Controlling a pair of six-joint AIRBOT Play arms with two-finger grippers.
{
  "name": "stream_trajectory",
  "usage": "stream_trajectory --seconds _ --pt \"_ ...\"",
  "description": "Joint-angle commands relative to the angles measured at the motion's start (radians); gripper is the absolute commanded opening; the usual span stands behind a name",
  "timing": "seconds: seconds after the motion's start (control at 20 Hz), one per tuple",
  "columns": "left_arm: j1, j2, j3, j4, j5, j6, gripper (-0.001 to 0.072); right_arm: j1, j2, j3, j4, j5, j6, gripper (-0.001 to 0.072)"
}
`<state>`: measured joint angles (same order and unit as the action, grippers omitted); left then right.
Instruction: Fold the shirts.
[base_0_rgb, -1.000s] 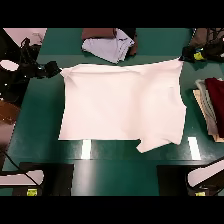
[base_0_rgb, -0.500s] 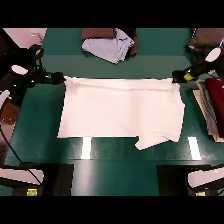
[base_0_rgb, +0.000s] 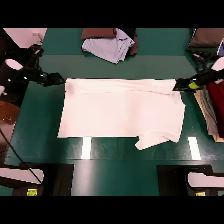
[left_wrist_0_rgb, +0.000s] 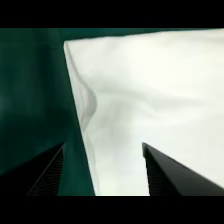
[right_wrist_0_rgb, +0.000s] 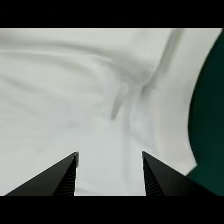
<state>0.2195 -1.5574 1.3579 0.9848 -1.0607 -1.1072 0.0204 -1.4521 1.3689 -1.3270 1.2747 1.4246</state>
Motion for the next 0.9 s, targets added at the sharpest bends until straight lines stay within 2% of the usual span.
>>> stream_trajectory --seconds 0.0,0.1,0.15,0.2,0.45,0.6,0.85 --pt "0.087 0.111 -0.075 0.063 -0.163 -0.019 0.057 -0.063 0.089 -0.01 0.002 0.177 -0.024 0.0449" --pt "0.125 0.211 -0.241 0.064 -0.182 0.001 0.0569 -0.092 0.103 -0.01 0.002 0.252 -0.038 0.0449" --pt "0.13 0.26 -0.335 0.065 -0.201 0.027 0.0524 -0.102 0.104 -0.01 0.002 0.264 -0.038 0.0449" --pt "0.129 0.303 -0.417 0.063 -0.216 0.059 0.0418 -0.109 0.104 -0.01 0.011 0.271 -0.04 0.0448" --pt "0.064 0.443 -0.674 0.071 -0.155 0.063 0.0409 -0.148 0.104 -0.01 0.202 0.271 -0.074 0.0448" --pt "0.042 0.445 -0.741 0.088 -0.161 0.013 0.0409 -0.147 0.104 -0.01 0.21 0.274 -0.083 0.0447" --pt "0.042 0.445 -0.793 0.087 -0.161 0.01 0.0408 -0.147 0.105 -0.01 0.21 0.274 -0.083 0.0448"
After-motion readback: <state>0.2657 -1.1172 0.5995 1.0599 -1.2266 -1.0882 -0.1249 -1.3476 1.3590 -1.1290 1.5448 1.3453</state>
